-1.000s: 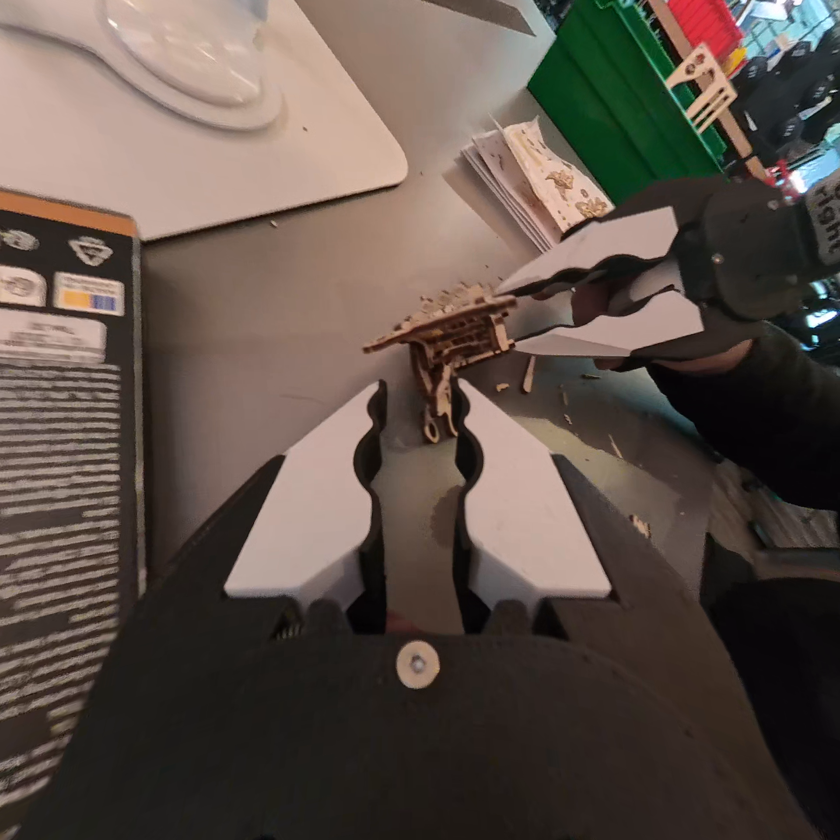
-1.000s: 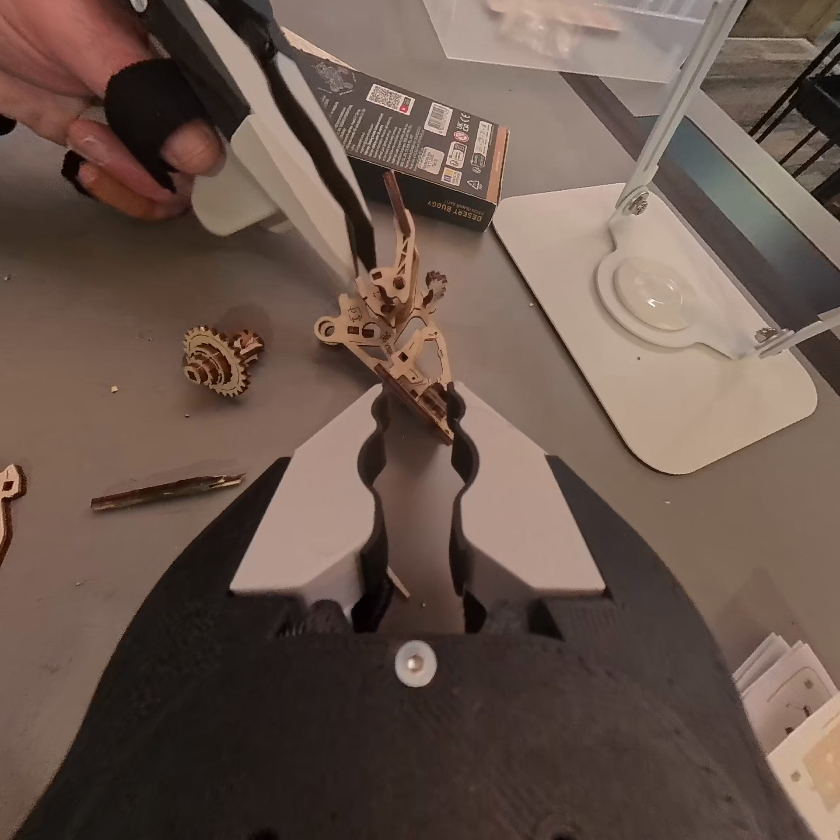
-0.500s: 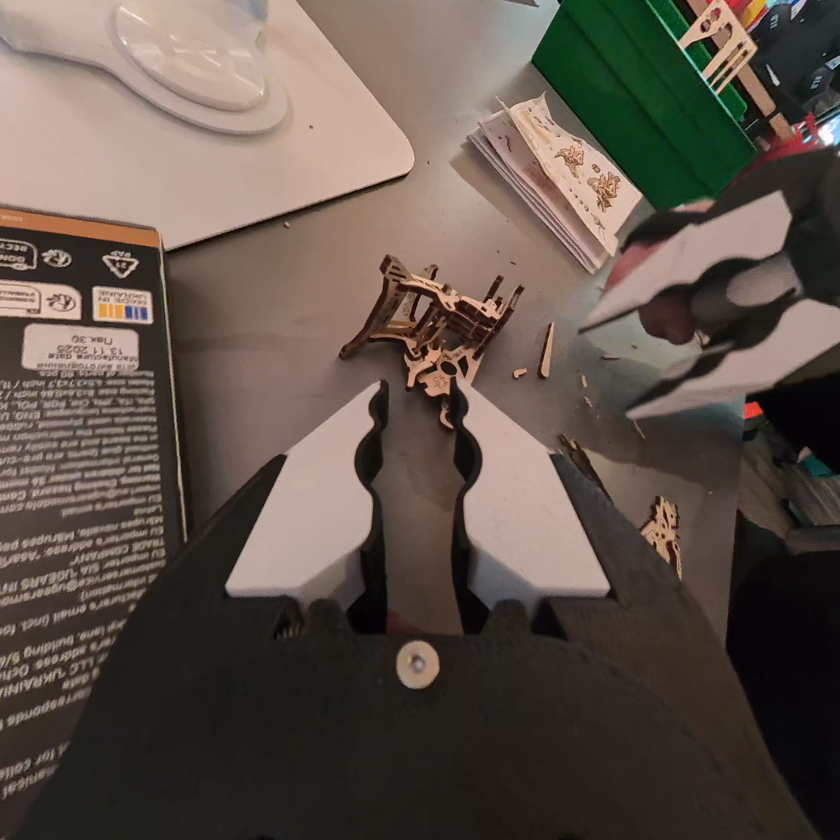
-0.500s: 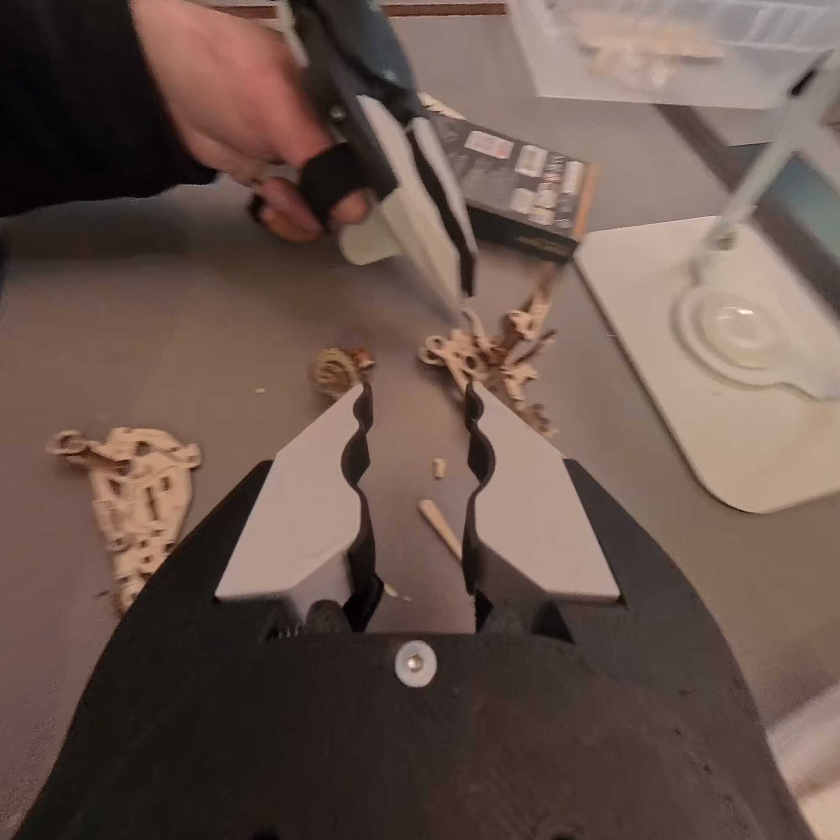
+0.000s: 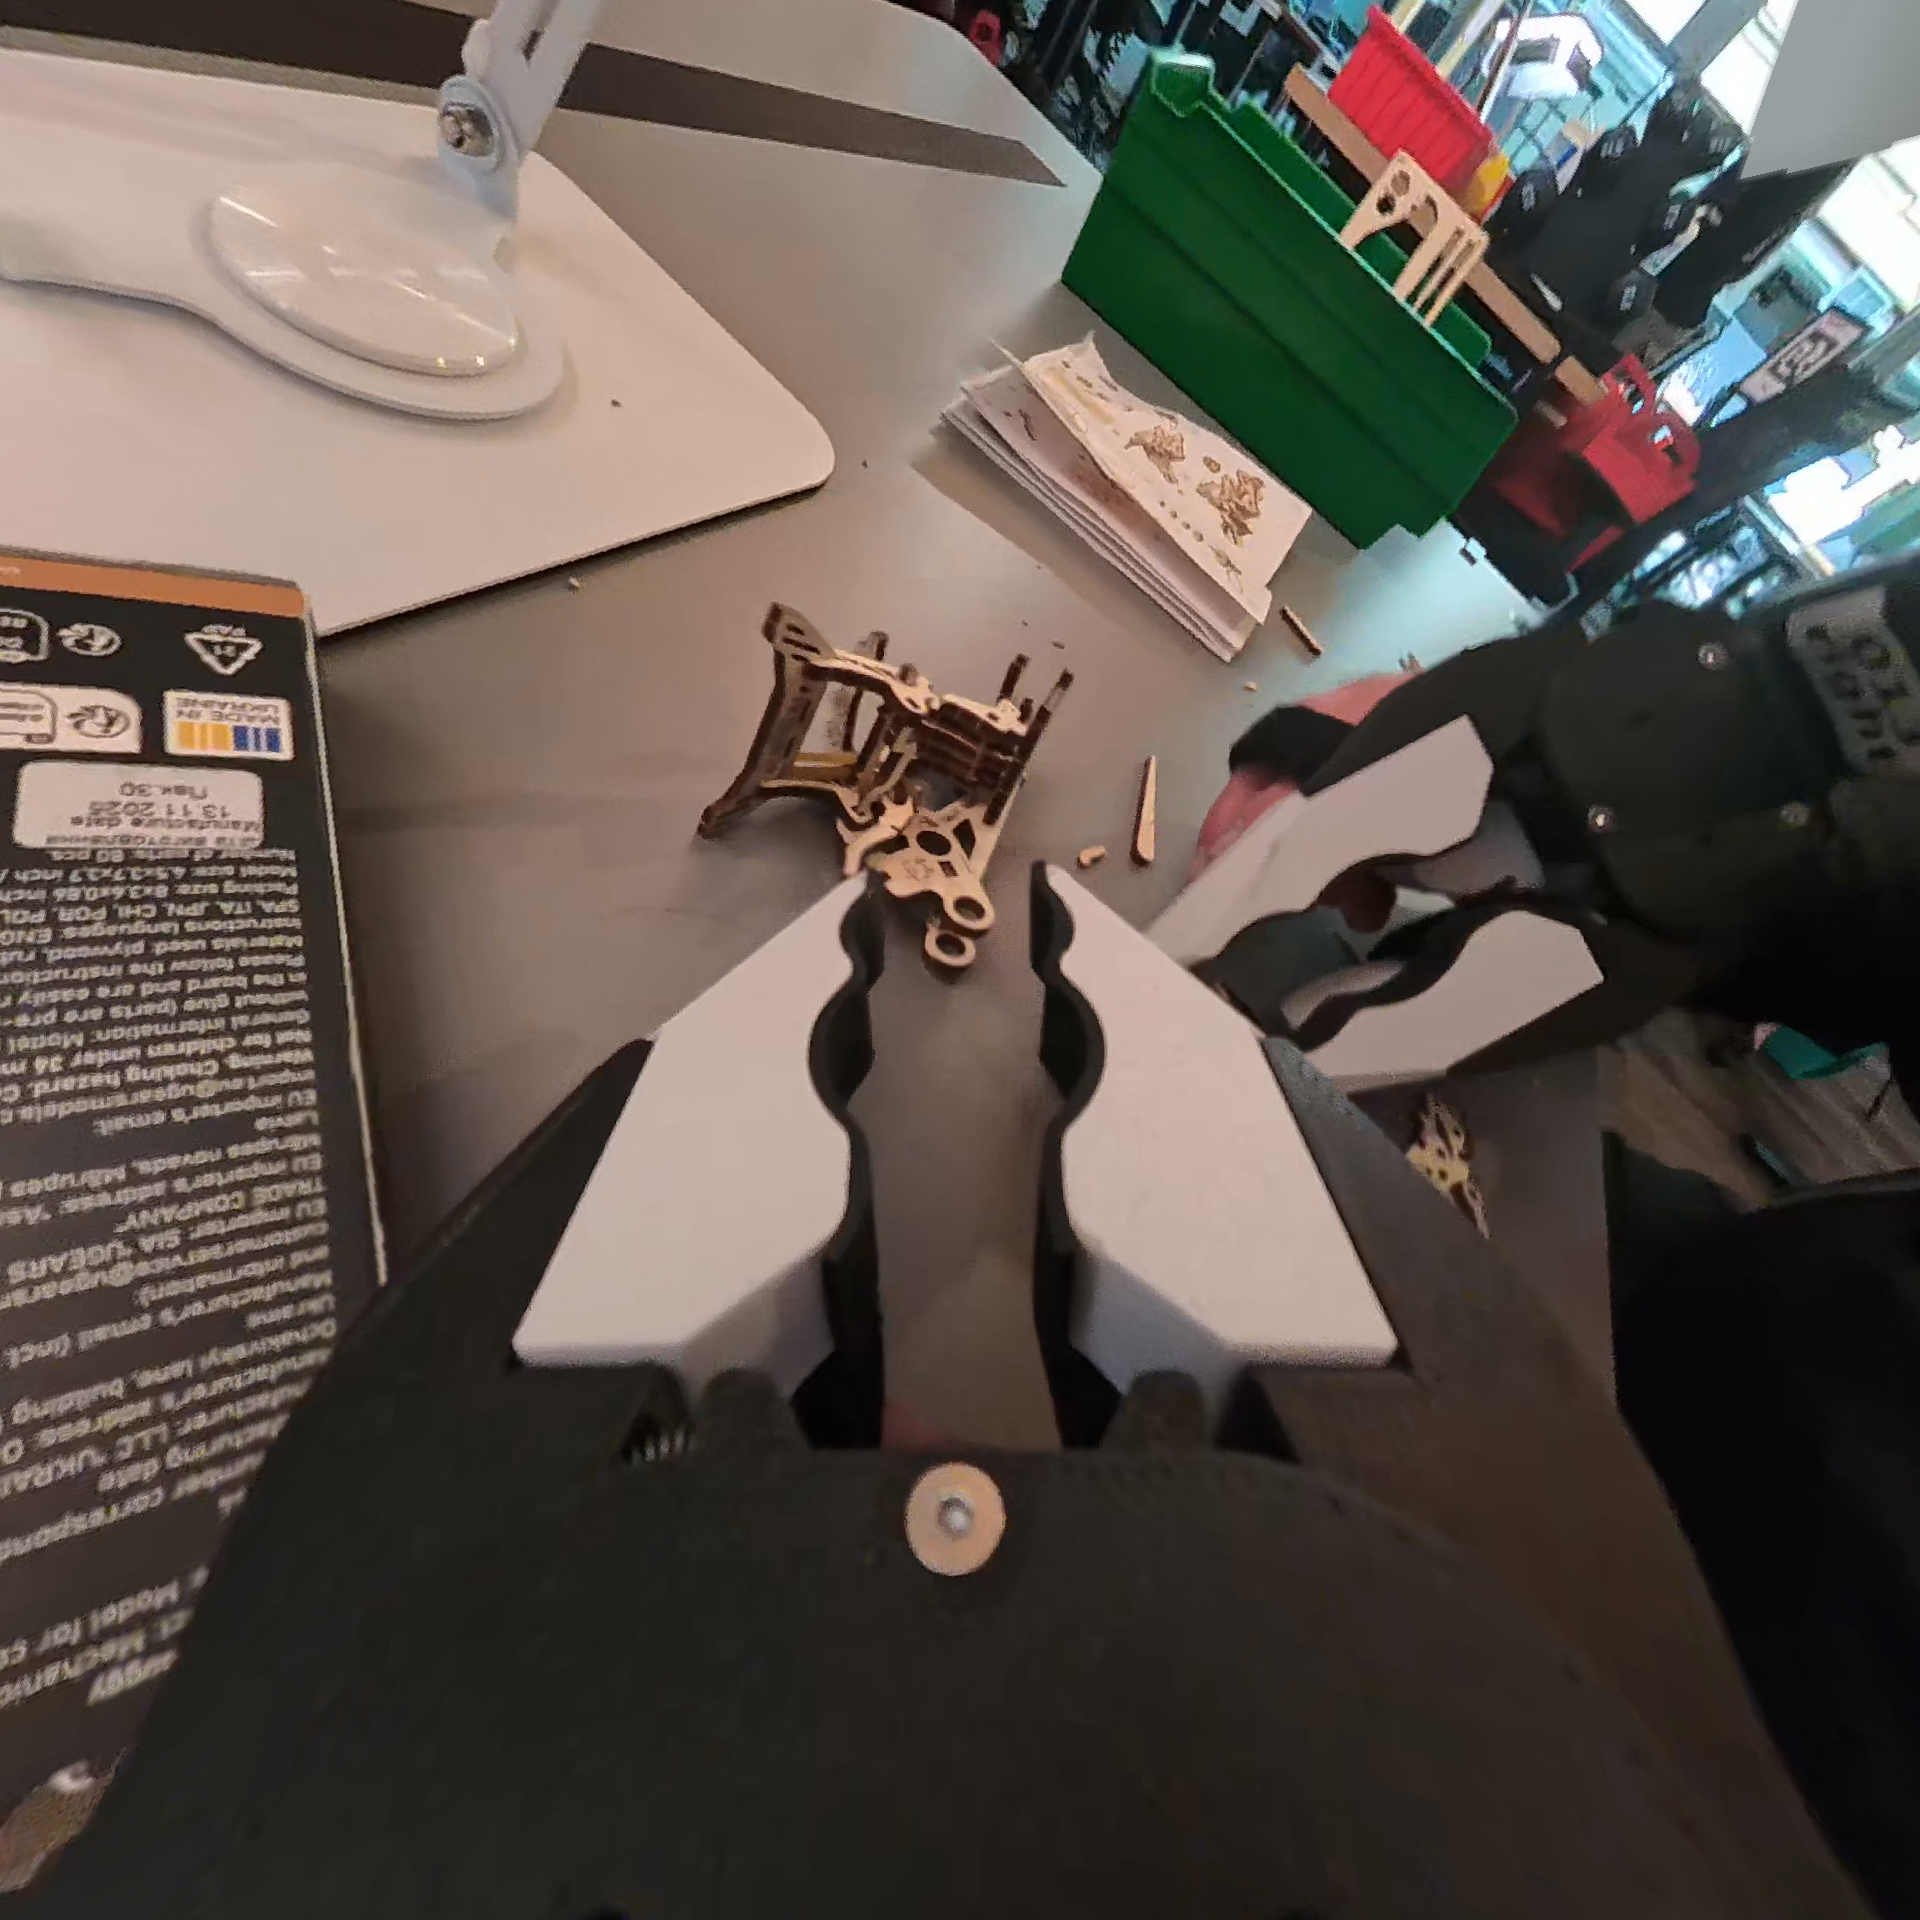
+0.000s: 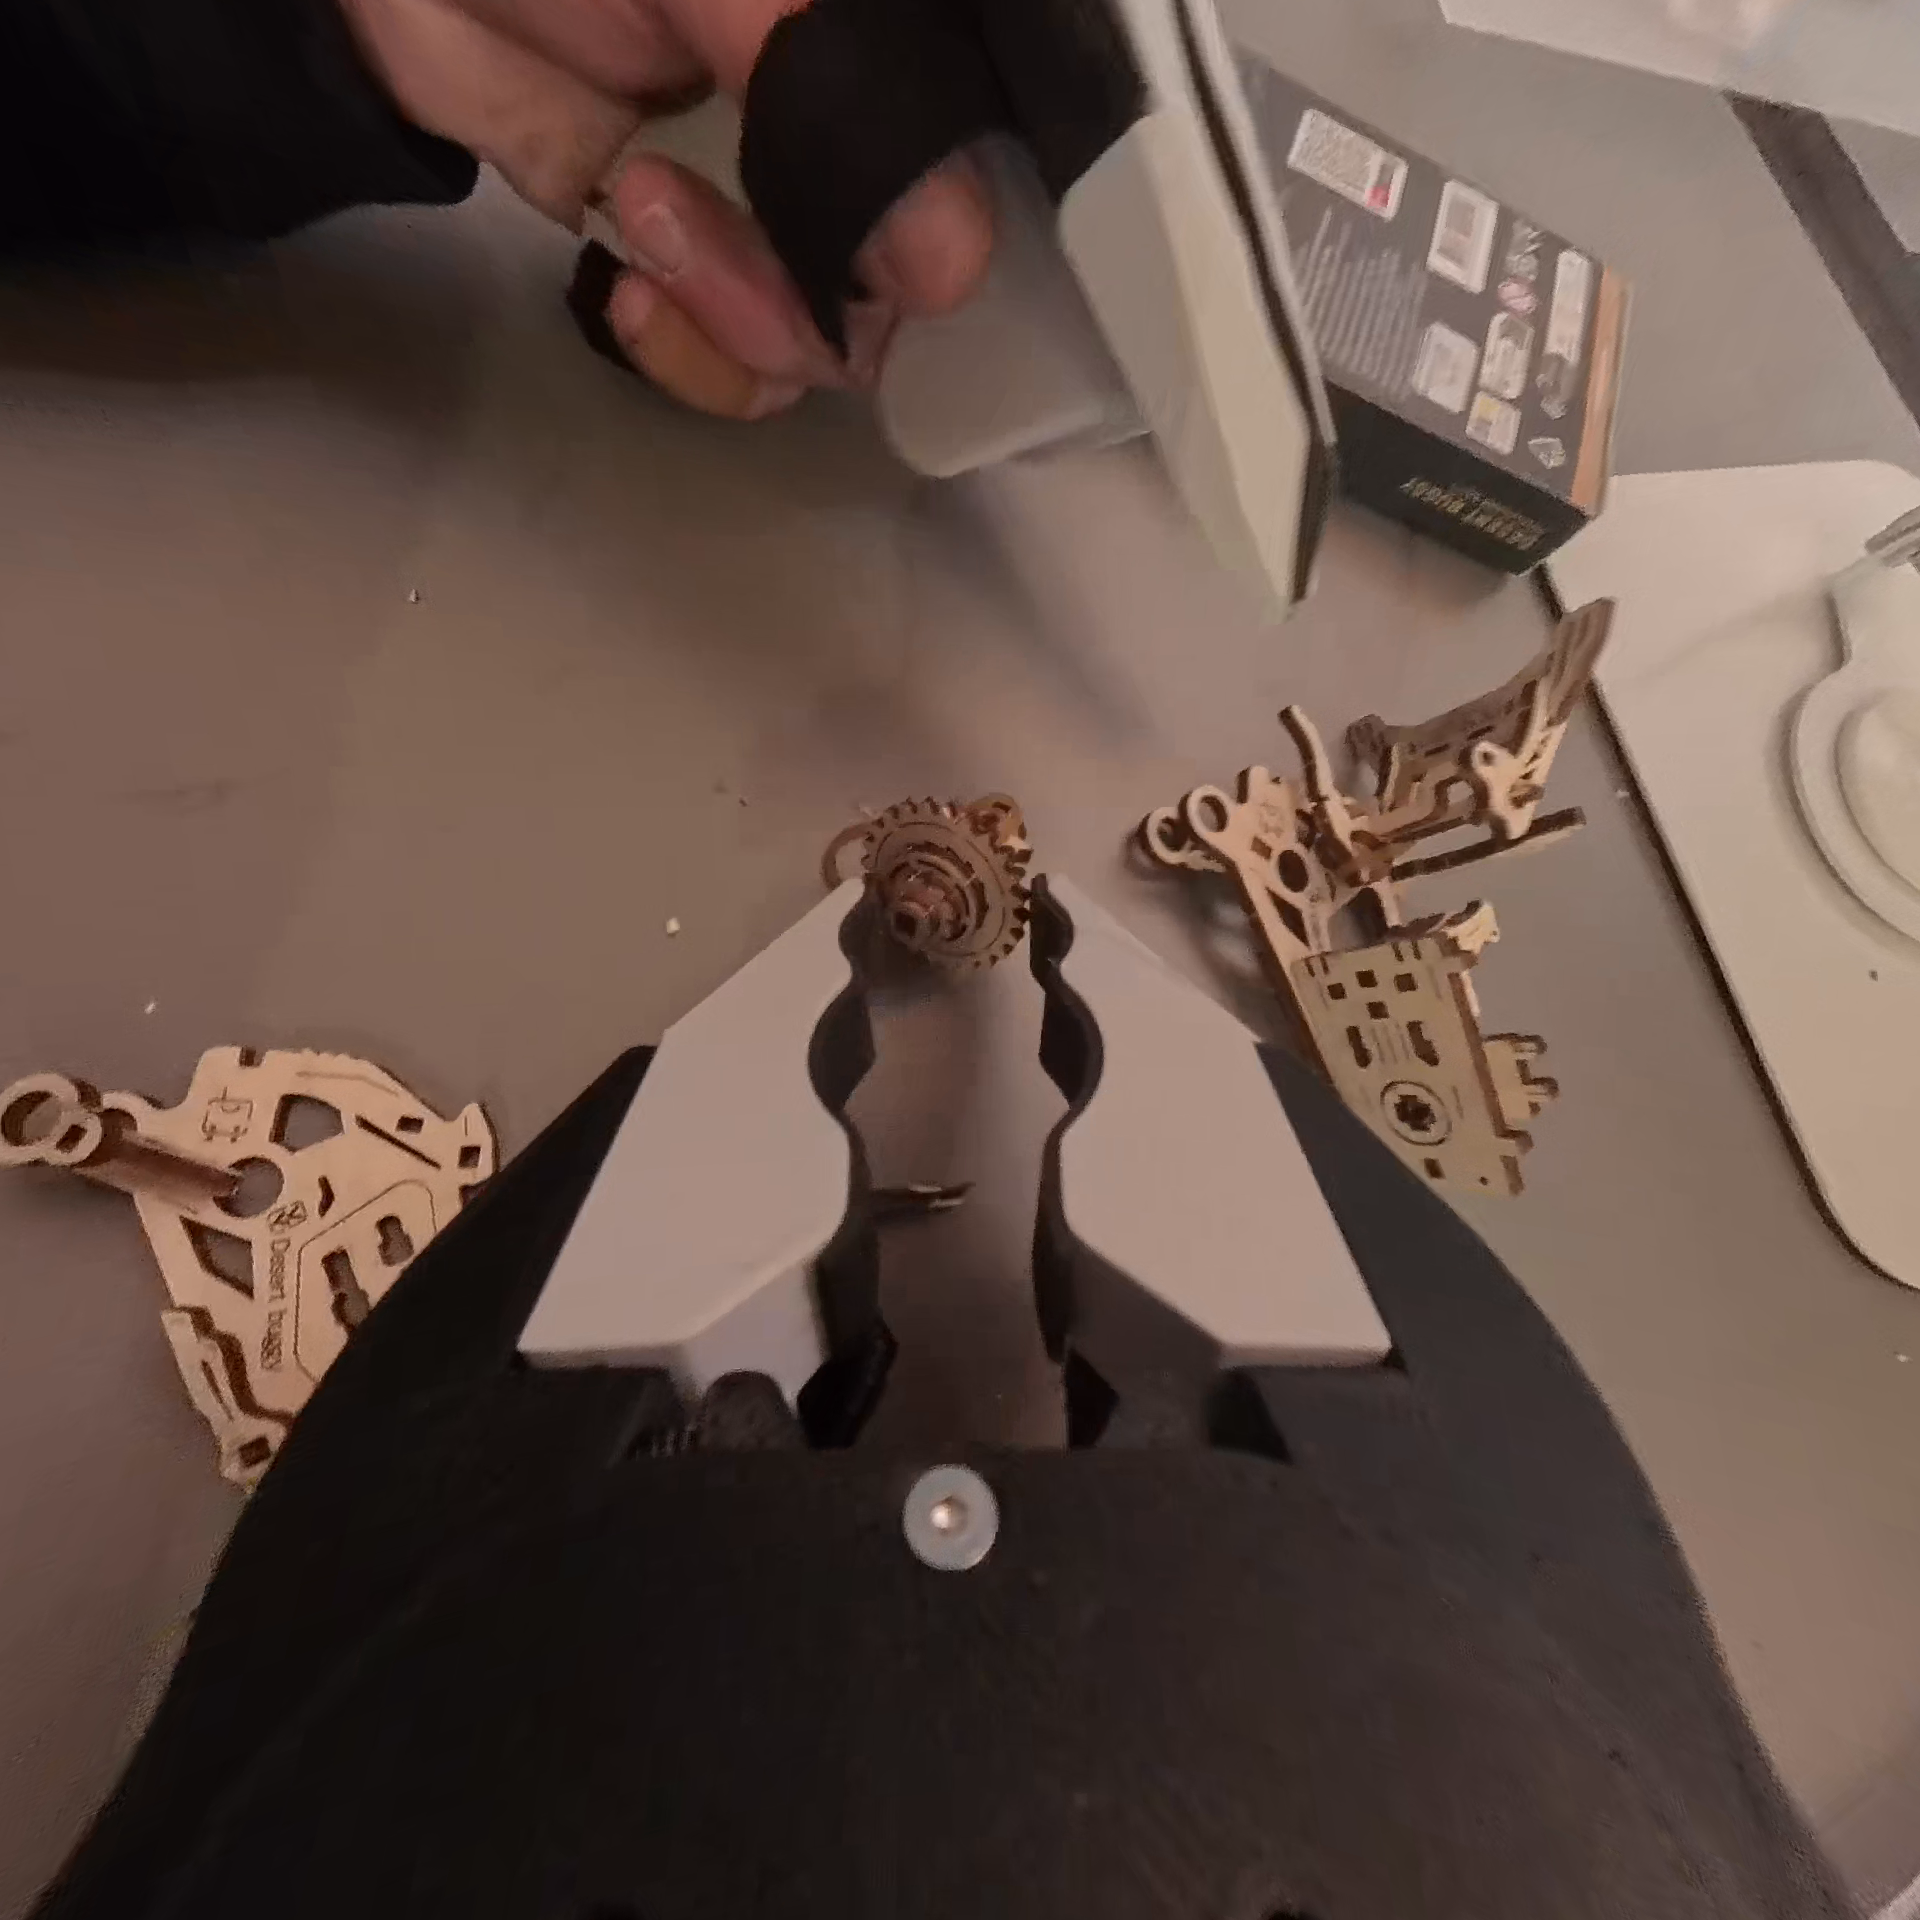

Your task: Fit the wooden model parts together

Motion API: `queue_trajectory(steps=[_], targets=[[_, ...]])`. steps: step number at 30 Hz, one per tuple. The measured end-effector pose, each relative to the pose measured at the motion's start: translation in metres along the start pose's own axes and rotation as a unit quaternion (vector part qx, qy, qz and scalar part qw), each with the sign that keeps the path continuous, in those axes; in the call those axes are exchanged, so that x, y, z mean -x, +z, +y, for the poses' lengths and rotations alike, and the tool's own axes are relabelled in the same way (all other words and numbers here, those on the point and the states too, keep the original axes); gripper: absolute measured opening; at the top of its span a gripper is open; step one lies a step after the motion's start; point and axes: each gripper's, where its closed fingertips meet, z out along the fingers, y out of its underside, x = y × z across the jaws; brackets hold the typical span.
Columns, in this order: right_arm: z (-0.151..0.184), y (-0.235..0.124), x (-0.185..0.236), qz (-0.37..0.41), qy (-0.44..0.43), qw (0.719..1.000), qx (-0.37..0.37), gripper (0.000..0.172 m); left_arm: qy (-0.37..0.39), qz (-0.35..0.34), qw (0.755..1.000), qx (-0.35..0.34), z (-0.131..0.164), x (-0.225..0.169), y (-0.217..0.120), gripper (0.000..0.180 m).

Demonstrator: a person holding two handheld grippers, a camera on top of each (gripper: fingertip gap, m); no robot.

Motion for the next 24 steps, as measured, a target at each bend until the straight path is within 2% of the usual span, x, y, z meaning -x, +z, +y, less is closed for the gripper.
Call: queue_trajectory(steps=[1,6,10,12,14,17,22,24], targets=[[-0.001,-0.001,-0.002,0.005,-0.004,1.0,-0.003,0.025,0.01,0.003,1.0,0.006,0.003,-0.003,0.0,0.026],[-0.019,-0.015,-0.015,0.043,-0.036,0.997,-0.05,0.025,0.07,0.038,0.997,0.013,0.008,-0.024,-0.004,0.029],[-0.028,-0.033,-0.036,0.099,-0.066,0.99,-0.075,0.024,0.108,0.09,0.99,-0.023,-0.002,-0.05,-0.008,0.035],[-0.035,-0.042,-0.039,0.113,-0.091,0.985,-0.092,0.024,0.126,0.09,0.987,-0.033,-0.006,-0.055,-0.006,0.035],[-0.045,-0.051,-0.041,0.124,-0.11,0.979,-0.12,0.024,0.125,0.08,0.988,-0.033,-0.007,-0.052,-0.001,0.033],[-0.052,-0.06,-0.044,0.13,-0.11,0.975,-0.141,0.024,0.09,0.123,0.987,-0.054,-0.012,-0.062,0.001,0.032],[-0.055,-0.067,-0.048,0.126,-0.106,0.973,-0.162,0.024,0.092,0.179,0.976,-0.079,-0.019,-0.082,0.003,0.007],[-0.057,-0.07,-0.047,0.115,-0.094,0.974,-0.173,0.024,0.102,0.179,0.975,-0.086,-0.02,-0.084,0.002,0.005]])
